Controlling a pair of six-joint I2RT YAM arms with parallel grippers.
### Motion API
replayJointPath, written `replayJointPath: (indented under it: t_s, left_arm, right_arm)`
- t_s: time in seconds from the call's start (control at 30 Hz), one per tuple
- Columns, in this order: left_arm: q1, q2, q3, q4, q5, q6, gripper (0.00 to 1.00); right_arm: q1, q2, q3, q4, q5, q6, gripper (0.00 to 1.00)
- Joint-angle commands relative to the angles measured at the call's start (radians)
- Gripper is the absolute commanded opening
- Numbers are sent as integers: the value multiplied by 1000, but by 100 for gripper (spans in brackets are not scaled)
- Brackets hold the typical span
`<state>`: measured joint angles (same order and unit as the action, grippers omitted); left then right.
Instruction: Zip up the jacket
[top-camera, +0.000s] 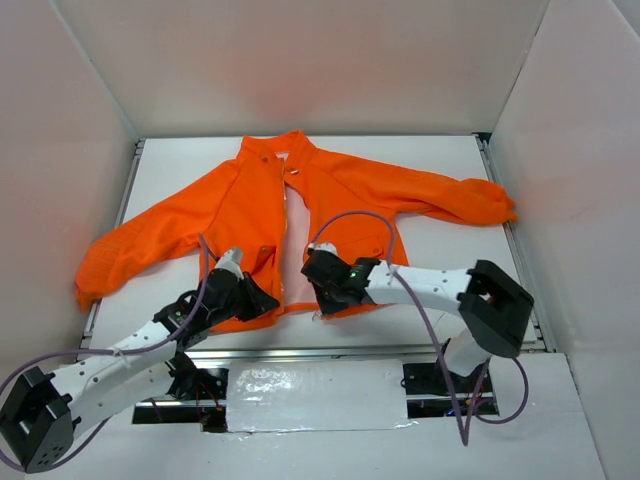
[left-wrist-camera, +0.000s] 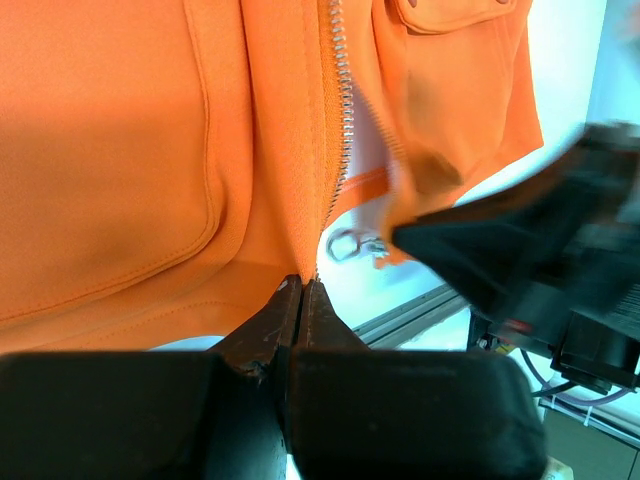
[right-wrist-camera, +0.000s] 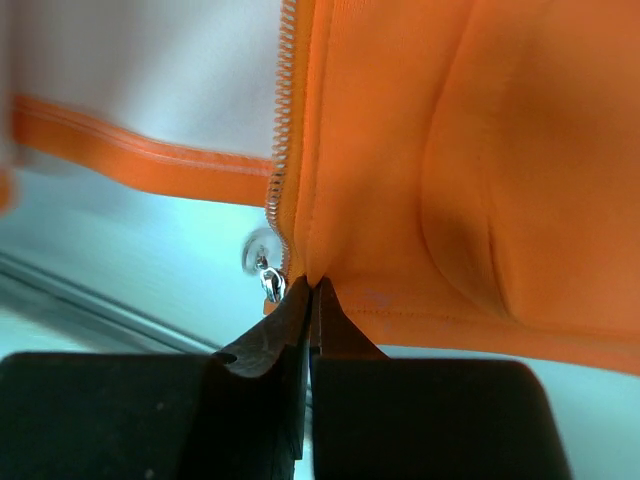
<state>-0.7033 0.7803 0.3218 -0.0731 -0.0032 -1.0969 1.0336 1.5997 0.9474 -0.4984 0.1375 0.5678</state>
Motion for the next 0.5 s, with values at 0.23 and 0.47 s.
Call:
replayJointPath:
  t_s: [0.23,0.47]
  left_arm:
    - [-9,59,82,240,35,98,0]
    - [-15,97,105,478,25,236,0]
  right_arm:
    - [8,-311,-136,256,123,262,0]
    - [46,-412,-272,476,188,253,0]
